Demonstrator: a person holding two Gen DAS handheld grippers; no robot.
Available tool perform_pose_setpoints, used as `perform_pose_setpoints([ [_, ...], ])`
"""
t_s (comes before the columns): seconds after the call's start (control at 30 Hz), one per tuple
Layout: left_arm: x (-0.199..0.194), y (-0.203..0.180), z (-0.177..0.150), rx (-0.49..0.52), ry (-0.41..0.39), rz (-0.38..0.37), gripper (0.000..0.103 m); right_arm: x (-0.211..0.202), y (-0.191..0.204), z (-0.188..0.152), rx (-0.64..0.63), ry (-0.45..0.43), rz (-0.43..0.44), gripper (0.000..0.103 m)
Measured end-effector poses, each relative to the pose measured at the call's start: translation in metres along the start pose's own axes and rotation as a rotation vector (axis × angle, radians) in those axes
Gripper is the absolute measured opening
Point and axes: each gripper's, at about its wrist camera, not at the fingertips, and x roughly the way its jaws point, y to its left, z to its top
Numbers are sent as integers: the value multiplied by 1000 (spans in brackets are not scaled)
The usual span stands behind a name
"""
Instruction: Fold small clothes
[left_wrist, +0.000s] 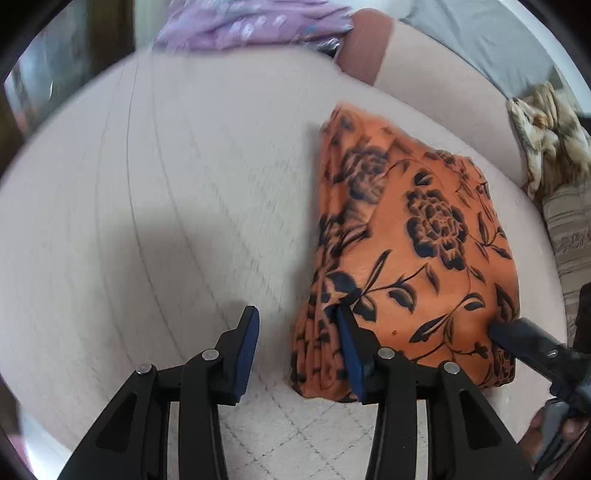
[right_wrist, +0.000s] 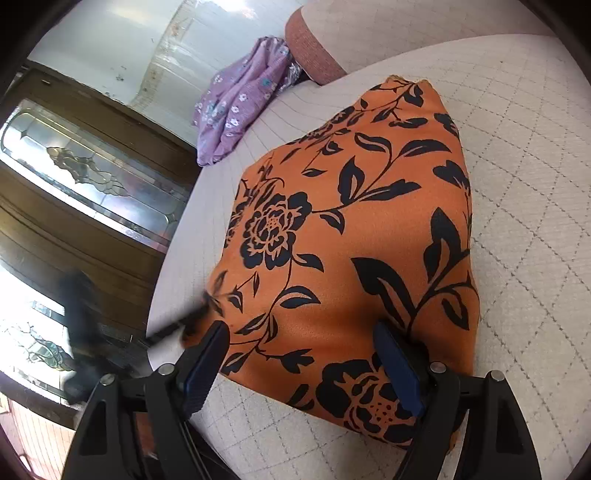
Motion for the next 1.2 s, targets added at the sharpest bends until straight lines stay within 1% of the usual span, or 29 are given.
perform_pose_setpoints([
  [0.07, -9, 3, 1, -36, -14, -20, 46, -6, 5, 2, 11, 10, -9, 83],
  [0.1, -15, 2, 1, -41, -29, -27, 46, -13, 8, 2, 8, -5, -3, 83],
  [0.13, -26, -1, 1, -34, -60, -29, 45, -25, 12, 0, -3, -38, 8, 83],
  [0.2, -41, -5, -3, -10, -108, -35, 47, -43, 15, -7, -11, -73, 21, 83],
  [0.27, -53, -9, -12, 17, -135, -26, 57, -59, 11, -17, -4, -102, 34, 83],
  [0.37, -48, -12, -25, 70, -120, 50, 59, -81, -5, -42, 30, -145, 39, 83],
  [0.43, -47, -12, -33, 77, -103, 80, 59, -92, -22, -63, 68, -167, 27, 83],
  [0.5, -52, -13, -39, 80, -114, 98, 59, -98, -35, -76, 100, -176, 25, 83],
  [0.53, -55, -18, -41, 93, -128, 115, 61, -101, -43, -84, 119, -178, 23, 83],
  [0.67, -69, -27, -43, 137, -165, 152, 65, -102, -61, -100, 154, -168, 8, 83],
  [0.83, -71, -29, -38, 138, -171, 176, 65, -101, -65, -101, 158, -167, 16, 83],
  [1.2, -59, -25, -37, 116, -154, 171, 65, -92, -67, -104, 159, -149, 3, 83],
])
